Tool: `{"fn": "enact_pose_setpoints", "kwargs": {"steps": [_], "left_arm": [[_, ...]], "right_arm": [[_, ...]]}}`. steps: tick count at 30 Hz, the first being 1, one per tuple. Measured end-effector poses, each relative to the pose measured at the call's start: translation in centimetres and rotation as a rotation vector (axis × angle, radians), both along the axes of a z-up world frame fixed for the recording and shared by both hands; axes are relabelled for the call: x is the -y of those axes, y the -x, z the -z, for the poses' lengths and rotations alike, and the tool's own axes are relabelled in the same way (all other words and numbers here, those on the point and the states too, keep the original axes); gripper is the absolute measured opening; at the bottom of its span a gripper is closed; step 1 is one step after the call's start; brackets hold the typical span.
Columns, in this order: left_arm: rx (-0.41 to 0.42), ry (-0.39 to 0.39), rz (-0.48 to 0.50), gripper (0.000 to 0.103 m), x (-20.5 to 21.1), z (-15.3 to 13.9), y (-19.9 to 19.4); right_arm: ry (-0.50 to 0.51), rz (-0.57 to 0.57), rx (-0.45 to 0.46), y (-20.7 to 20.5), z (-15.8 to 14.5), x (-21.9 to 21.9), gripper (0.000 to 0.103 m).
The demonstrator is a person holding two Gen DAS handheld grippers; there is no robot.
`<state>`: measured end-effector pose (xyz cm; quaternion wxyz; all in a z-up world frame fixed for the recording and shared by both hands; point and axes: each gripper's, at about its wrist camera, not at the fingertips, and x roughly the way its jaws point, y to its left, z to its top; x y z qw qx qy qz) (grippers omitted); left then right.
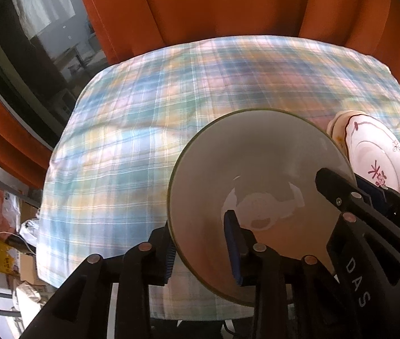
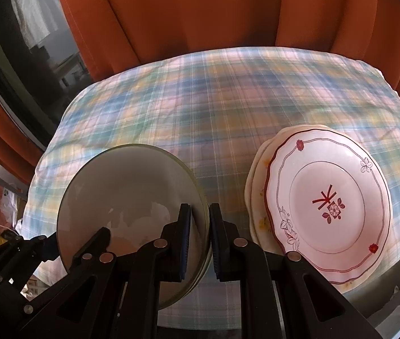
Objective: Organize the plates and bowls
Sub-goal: 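Carry the nested bowls with both grippers toward the plate stack, then tilt and bring the nested bowls over the red-flowered plate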
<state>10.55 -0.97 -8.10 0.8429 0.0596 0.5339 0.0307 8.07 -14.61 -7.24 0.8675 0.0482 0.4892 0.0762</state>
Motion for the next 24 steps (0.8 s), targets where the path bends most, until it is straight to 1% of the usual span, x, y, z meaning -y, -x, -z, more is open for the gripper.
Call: {"fn": "enact_pose_setpoints", "kwargs": {"steps": [1,2,4,5,6,8,9,12,14,17,24], "left_arm": [[0.000,0.018,0.003,0.038,-0.1,0.1,0.0],[-0.003,0.035,0.005,0.040,-0.2,0.2,-0.1],[-0.007,0.071,0.012,0.044,-0.4,0.4,-0.3],[-0.008,0.080,0.015,0.046,-0.5,0.5,-0.3],[-0.016,0.101,0.024,0.047,-0.6,0.7,-0.5],[-0.031,0.141,0.031,0.052,-1.0,1.0,-0.6],[-0.043,0.172,0.034,0.053,-1.2,1.2,-0.7],[-0.054,0.211,0.050,0.064,-1.4,1.5,-0.9],[-0.059,0.230,0.064,0.068,-1.5,1.7,-1.2],[-0.079,0.262,0.084,0.069,-1.8,2.2,-1.8],[-0.139,0.336,0.111,0.068,-2.2,2.9,-3.0]], "right_arm": [[0.007,0.002,-0.001,0.0,0.0,-0.1,0.017],[0.013,0.001,-0.004,-0.1,0.0,-0.2,0.018],[0.024,0.002,-0.024,-0.3,0.1,-0.4,0.029],[0.024,0.007,-0.042,-0.4,0.3,-0.4,0.041],[0.019,0.014,-0.059,-0.4,0.5,-0.4,0.045],[0.042,0.019,-0.064,-0.4,0.5,-0.6,0.050],[0.056,0.025,-0.066,-0.4,0.5,-0.7,0.054],[0.071,0.044,-0.080,-0.5,0.5,-1.0,0.062],[0.075,0.053,-0.094,-0.6,0.7,-1.0,0.065],[0.089,0.071,-0.116,-0.9,1.0,-1.3,0.068],[0.077,0.105,-0.156,-2.0,1.8,-1.1,0.069]]}}
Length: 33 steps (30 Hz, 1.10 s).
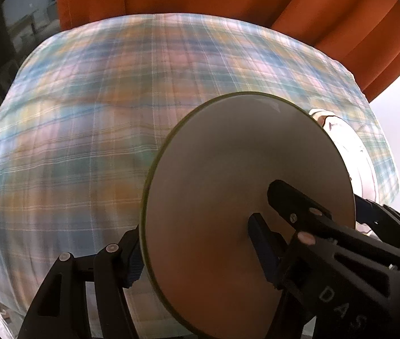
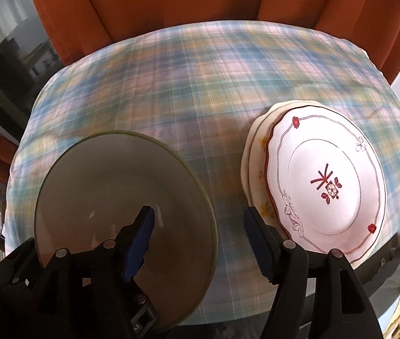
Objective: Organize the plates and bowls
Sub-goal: 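Tilt and bring the nested bowls over the red-flowered plate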
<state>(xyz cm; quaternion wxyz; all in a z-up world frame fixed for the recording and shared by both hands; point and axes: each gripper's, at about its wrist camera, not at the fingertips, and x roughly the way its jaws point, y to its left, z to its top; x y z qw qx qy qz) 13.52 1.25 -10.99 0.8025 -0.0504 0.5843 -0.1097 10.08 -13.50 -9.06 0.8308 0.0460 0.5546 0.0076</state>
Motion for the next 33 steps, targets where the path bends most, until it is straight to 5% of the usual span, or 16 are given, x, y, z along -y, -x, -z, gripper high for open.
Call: {"fn": "enact_pose_setpoints", "kwargs": {"steps": [11,17,33], "left_arm": [[-0.042,0.000,0.042,0.067,0.0,0.1,-0.7],[-0.066,-0.048,-0.008,0.067,-0.1,-0.1,-0.5],[-0.052,-0.122,-0.088,0.062,1.4,-0.5,0.2]], "right_arm": [[-0.120,0.046,-0.021,-1.0,1.3,1.0,0.068],[-0.283,-0.060,-0.069,-2.2,2.2,1.4,0.051],[-0.330,-0.190,-0.128,-2.8,2.5,2.0,0.042]]}}
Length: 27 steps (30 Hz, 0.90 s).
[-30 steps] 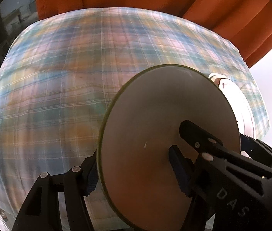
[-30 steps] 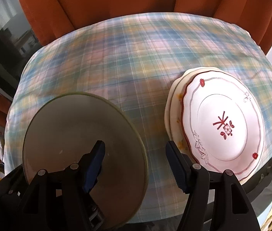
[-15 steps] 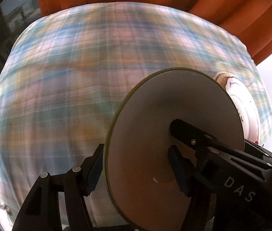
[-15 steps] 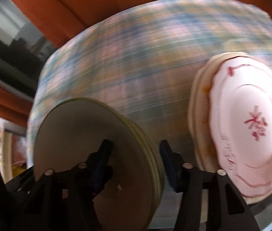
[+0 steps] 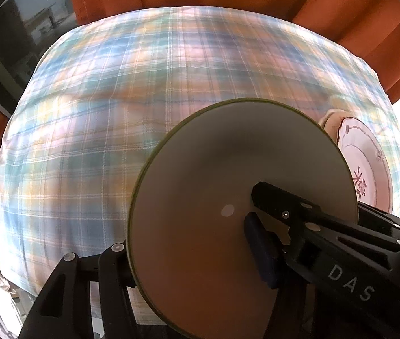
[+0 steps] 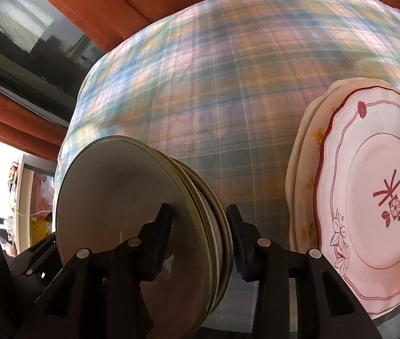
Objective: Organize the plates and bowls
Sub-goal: 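Tilt and bring the nested bowls over the red-flowered plate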
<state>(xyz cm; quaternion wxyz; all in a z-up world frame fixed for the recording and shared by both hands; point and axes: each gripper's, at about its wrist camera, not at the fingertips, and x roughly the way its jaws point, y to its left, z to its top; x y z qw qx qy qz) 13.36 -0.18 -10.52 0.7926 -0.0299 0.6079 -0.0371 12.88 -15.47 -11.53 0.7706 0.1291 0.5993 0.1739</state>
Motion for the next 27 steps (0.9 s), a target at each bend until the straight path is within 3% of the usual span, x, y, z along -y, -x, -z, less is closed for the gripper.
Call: {"fn": "enact_pose_setpoints", "kwargs": {"steps": [8,27], "left_arm": [[-0.001,0.046,0.042,0.059,-0.7,-0.6,0.1],[0.068,0.122,0.143,0.058,-2.1,-5.0,0.1]], "right_arm": [[0.047,0.032,-0.006,0.4,-0.7,-0.6,0.042],[0.131,0.155,0.080,1.8,-6.8,-2.4,0.042]]}}
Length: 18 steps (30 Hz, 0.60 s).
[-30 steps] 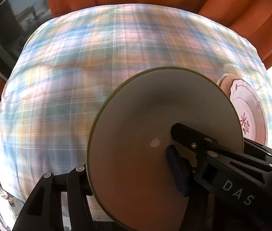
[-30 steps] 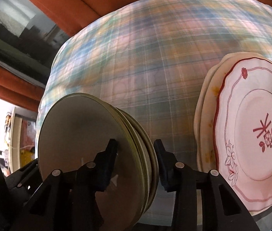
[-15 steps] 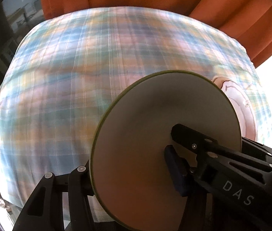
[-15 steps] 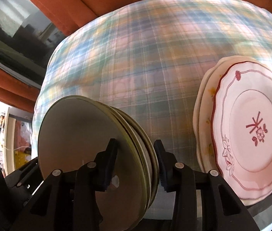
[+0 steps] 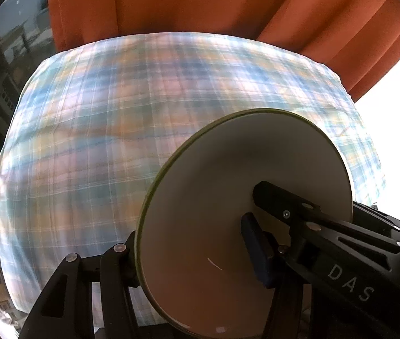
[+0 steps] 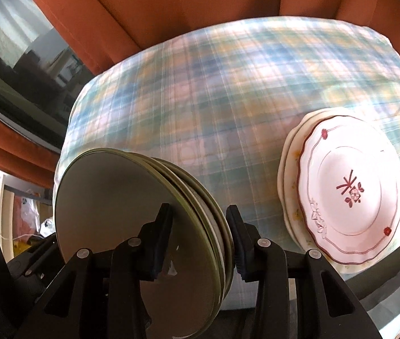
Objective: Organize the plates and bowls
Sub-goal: 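Tilt and bring the nested bowls over the red-flowered plate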
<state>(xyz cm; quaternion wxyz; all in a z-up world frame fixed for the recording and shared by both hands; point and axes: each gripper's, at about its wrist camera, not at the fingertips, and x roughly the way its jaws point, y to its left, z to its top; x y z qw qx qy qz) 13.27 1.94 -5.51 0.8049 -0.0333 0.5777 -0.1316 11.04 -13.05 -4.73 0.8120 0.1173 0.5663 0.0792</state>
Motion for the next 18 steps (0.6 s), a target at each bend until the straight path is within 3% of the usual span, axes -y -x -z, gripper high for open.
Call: {"fn": "enact_pose_setpoints", "kwargs": {"steps": [18], "left_arm": [[0.043,-0.004,-0.092,0.057,5.8,-0.2,-0.6]], "right_arm": [[-0.018,-0.080,0.043,-1.7,-0.4,5.6,0.042]]}}
